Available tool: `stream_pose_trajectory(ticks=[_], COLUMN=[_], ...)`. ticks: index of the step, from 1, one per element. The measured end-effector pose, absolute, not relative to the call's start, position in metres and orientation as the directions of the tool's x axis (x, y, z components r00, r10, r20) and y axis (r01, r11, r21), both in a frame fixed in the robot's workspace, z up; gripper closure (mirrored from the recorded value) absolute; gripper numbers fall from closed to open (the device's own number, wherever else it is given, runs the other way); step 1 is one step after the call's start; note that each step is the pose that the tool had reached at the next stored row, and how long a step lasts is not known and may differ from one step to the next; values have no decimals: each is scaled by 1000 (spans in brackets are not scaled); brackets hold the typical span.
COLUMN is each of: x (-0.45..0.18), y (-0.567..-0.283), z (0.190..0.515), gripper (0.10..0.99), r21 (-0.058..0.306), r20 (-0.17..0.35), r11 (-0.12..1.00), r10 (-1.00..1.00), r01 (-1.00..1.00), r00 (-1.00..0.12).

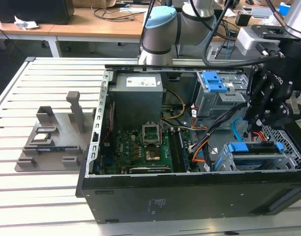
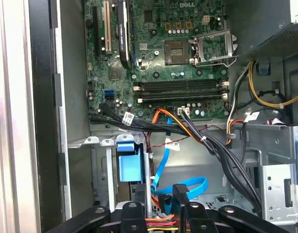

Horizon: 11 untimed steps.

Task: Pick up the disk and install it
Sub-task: 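Insert the second disk wire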

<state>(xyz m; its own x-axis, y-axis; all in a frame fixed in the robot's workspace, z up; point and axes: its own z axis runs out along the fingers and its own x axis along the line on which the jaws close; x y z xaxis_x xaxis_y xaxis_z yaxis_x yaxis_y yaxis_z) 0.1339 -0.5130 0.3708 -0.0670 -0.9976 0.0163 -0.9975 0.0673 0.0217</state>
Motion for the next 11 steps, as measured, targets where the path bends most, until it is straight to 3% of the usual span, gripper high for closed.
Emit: stream_pose_trajectory(ticks=[4,7,11], x=[134,134,134], y=[-513,-513,-524], z=[371,371,370], gripper=[725,925,925], r21=[22,22,22], r20=[16,16,18], r11=[67,66,65], r10=[-998,-998,-998], r01=[-998,-998,-998], r00=[-67,-66,-65])
